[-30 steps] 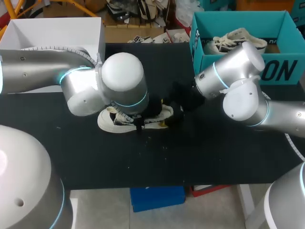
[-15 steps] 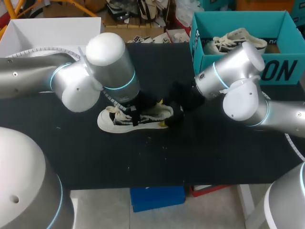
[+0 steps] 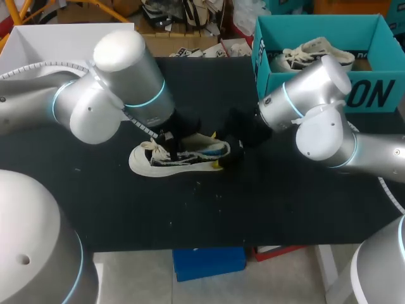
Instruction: Take the shoe out of the shoebox, open the shoe tongue, remove and reinsert the insole, then place the shoe into the shoebox
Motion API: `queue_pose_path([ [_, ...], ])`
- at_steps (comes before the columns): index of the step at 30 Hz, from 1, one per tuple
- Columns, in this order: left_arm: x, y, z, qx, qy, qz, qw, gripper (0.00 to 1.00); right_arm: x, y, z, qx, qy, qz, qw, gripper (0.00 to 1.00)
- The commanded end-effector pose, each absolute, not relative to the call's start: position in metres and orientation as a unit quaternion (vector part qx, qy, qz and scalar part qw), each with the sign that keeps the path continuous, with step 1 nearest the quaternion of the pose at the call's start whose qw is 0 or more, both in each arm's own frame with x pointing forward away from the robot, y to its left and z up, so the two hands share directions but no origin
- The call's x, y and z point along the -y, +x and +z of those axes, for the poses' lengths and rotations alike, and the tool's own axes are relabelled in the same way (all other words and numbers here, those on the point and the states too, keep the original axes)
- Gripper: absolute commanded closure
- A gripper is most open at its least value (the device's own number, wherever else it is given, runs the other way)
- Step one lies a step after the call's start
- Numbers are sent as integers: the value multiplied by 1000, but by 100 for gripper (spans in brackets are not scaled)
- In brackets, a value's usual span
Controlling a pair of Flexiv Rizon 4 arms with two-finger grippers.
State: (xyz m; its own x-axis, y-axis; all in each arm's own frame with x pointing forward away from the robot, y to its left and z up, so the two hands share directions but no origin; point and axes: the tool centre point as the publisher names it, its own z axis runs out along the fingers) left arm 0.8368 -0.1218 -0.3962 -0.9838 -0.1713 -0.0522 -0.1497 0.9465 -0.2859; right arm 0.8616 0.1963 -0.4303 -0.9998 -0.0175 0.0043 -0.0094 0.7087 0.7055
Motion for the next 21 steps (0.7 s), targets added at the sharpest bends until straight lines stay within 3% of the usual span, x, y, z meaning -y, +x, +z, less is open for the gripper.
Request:
queue_pose_path([
  [1,113,831,-384,-985,-81,-145,37,100,-195,861,-431,925,7,-380,6,100],
  [16,138,833,-392,-984,-40,-167,38,100,-195,861,-431,925,7,-380,6,100],
  [18,141,834,-395,-984,-34,-167,45,80,-195,861,-431,925,7,-380,6,100],
  [21,144,833,-398,-984,-24,-166,60,60,-195,861,-431,925,7,-380,6,100],
])
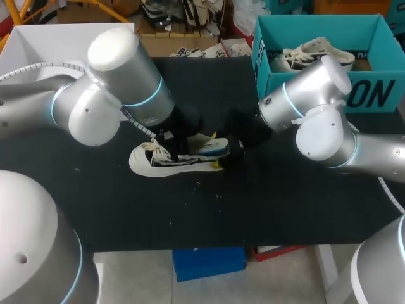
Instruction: Take the shoe out of the shoebox, open the shoe tongue, remove and reinsert the insole, then place the shoe into the shoebox
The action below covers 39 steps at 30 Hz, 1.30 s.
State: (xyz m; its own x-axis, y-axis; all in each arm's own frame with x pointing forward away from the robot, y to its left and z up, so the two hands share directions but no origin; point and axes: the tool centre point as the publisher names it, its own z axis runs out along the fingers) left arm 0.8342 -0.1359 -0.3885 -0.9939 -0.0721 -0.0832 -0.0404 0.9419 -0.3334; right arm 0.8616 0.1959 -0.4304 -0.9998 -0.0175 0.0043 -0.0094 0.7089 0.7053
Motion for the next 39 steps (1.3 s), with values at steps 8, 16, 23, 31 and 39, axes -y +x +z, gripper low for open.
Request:
queue_pose_path([
  [8,137,817,-400,-978,-12,-166,125,33,-195,861,-431,925,7,-380,6,100],
  [16,139,825,-404,-974,-25,-169,146,33,-195,861,-431,925,7,-380,6,100],
  [23,153,832,-403,-969,-15,-175,174,45,-195,861,-431,925,7,-380,6,100],
  [31,168,839,-408,-966,-4,-177,189,50,-195,861,-431,925,7,-380,6,100],
  [39,177,844,-413,-962,1,-185,199,54,-195,861,-431,925,7,-380,6,100],
])
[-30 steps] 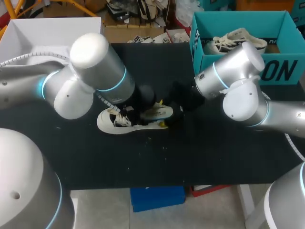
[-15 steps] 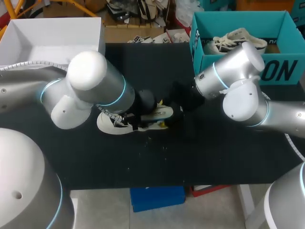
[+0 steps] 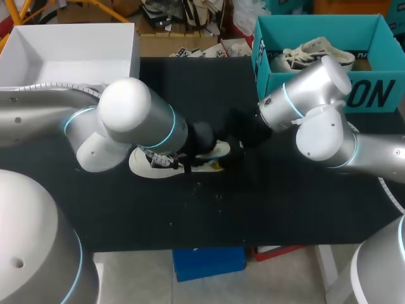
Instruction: Take the shoe out of the shoebox, open the shoe tongue, remove and reinsert the insole, then place the shoe into the shoebox
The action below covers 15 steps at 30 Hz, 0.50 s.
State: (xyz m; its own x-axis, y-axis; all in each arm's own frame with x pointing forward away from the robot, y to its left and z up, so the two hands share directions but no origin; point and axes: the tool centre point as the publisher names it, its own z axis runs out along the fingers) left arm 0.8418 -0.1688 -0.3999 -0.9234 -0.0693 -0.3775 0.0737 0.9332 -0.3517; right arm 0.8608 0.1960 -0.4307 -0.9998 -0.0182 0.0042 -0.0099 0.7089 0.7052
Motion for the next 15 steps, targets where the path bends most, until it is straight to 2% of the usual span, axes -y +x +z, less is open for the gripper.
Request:
queue_pose_path([
  [1,178,844,-413,-962,1,-186,200,55,-195,861,-431,925,7,-380,6,100],
  [14,189,848,-407,-957,7,-199,210,56,-195,861,-431,925,7,-380,6,100],
  [15,190,848,-406,-957,7,-201,208,60,-195,861,-431,925,7,-380,6,100],
])
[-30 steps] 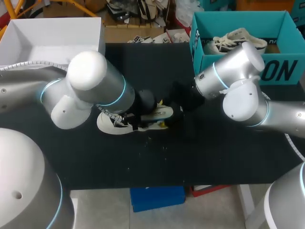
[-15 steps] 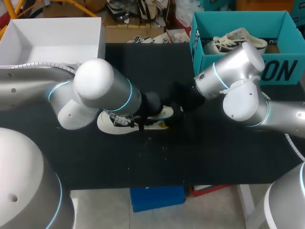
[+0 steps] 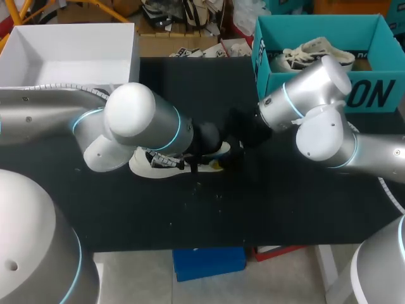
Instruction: Take the shoe out of the shoebox, open the shoe tongue, remove and reinsert the insole, then place the shoe into the shoebox
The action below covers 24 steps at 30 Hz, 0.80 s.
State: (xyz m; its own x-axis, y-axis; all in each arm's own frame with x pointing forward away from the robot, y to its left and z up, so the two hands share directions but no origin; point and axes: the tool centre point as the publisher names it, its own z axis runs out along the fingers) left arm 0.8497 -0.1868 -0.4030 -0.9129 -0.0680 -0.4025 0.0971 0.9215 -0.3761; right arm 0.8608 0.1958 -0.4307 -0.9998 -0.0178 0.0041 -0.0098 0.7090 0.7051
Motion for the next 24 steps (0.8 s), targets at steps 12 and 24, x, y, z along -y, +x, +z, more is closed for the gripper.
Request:
queue_pose_path([
  [12,171,833,-383,-961,3,-221,165,100,-195,861,-431,925,7,-380,6,100],
  [24,140,799,-331,-949,-12,-283,137,100,-195,861,-431,925,7,-380,6,100],
])
